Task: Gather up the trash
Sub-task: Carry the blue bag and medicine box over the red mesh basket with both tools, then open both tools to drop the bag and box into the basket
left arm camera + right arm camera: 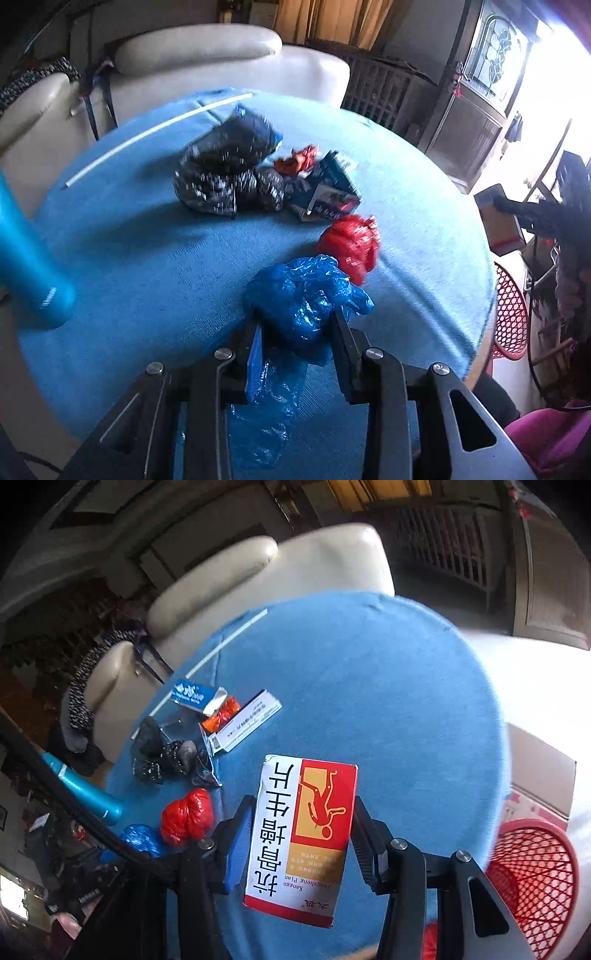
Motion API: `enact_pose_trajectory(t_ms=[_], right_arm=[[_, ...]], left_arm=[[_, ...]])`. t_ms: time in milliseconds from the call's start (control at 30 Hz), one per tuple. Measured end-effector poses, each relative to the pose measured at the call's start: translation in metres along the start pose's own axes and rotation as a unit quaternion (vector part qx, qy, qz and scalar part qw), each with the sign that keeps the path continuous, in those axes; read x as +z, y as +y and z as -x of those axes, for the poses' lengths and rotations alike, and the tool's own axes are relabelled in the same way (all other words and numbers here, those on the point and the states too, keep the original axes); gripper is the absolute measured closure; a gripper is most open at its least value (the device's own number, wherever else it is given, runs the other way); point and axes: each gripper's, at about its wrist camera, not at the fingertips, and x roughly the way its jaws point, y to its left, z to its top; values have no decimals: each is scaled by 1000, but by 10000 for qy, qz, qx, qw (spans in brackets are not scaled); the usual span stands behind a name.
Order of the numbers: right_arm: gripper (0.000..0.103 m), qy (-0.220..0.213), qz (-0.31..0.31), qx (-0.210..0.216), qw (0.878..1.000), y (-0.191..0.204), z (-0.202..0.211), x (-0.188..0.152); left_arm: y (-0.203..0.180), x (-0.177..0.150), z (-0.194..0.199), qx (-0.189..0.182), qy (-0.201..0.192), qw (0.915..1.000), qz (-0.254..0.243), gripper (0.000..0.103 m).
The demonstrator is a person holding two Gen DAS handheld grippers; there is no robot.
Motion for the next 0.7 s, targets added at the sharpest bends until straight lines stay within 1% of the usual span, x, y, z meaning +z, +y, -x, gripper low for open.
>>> enact_pose_trajectory(t_ms=[100, 133, 267, 367, 400, 467, 567, 600, 700], right_arm=[[51, -284, 108, -28, 9995, -20, 28, -12], [51, -389, 98, -28, 9992, -30, 39, -18], [51, -662, -128, 8, 9977, -69, 74, -34], [50, -851, -375, -114, 9956, -102, 99, -45], [50, -883, -448, -160, 9950, -109, 103, -47], [50, -968, -724, -267, 9923, -137, 119, -56], [49, -1046, -1061, -446, 9878, -169, 134, -68], [49, -1049, -1164, -481, 9865, -179, 137, -72], [49, -1060, -1504, -482, 9818, -206, 142, -80]], left_arm=[[-22, 8, 20, 62, -179, 9996, -209, 68], [-33, 13, 27, 22, -246, 9992, -327, 68], [-84, 33, 49, -383, -469, 9950, -788, 68], [-137, 50, 49, -805, -502, 9881, -1210, 68], [-161, 56, 44, -970, -475, 9843, -1397, 68], [-195, 61, 34, -1199, -389, 9781, -1654, 68], [-245, 66, 9, -1482, -160, 9696, -1943, 68], [-258, 66, 1, -1554, -88, 9675, -1991, 68], [-297, 60, -29, -1823, 307, 9618, -2017, 68]])
